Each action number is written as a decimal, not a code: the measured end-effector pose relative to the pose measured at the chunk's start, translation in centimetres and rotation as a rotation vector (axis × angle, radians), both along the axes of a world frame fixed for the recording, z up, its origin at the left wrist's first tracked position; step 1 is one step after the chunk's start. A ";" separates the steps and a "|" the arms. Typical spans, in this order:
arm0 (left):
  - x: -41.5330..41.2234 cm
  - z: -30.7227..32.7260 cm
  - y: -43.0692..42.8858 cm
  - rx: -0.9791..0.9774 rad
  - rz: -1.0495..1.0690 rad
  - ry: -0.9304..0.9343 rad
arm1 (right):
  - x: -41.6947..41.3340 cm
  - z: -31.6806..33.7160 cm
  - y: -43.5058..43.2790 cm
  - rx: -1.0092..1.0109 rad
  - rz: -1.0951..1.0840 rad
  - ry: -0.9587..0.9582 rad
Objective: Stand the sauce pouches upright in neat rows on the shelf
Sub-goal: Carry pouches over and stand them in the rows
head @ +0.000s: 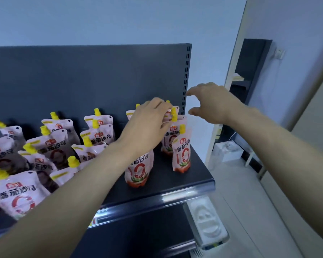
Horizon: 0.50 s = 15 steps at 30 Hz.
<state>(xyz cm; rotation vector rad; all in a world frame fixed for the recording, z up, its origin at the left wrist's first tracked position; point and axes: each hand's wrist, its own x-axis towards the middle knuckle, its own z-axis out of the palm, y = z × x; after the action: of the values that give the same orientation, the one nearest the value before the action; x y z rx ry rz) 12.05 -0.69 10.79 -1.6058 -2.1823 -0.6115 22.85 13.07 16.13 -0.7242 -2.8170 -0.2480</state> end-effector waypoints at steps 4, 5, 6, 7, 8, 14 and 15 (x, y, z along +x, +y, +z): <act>-0.3 -0.5 1.7 -0.001 -0.037 0.036 | -0.1 -0.3 0.9 0.043 -0.020 0.000; -0.5 -0.5 2.0 0.014 -0.041 0.043 | -0.2 -0.4 1.0 0.060 -0.026 -0.004; -0.6 -0.5 2.4 0.030 -0.043 0.052 | -0.2 -0.4 1.3 0.078 -0.032 -0.004; -0.8 -0.5 2.7 0.045 -0.045 0.061 | -0.3 -0.4 1.5 0.094 -0.037 -0.001; -0.9 -0.5 3.0 0.059 -0.044 0.066 | -0.3 -0.4 1.8 0.107 -0.038 0.004; -1.3 -0.8 4.1 0.068 -0.028 0.075 | -1.0 -1.0 3.5 0.123 -0.011 0.017; -1.4 -0.8 4.3 0.067 -0.018 0.072 | -1.2 -1.3 3.9 0.115 -0.003 0.013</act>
<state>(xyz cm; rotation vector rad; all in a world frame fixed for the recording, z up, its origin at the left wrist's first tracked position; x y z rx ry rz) 10.64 3.64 9.96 -1.5895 -2.0764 -0.6152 21.60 16.97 14.87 -0.7014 -2.7631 -0.4011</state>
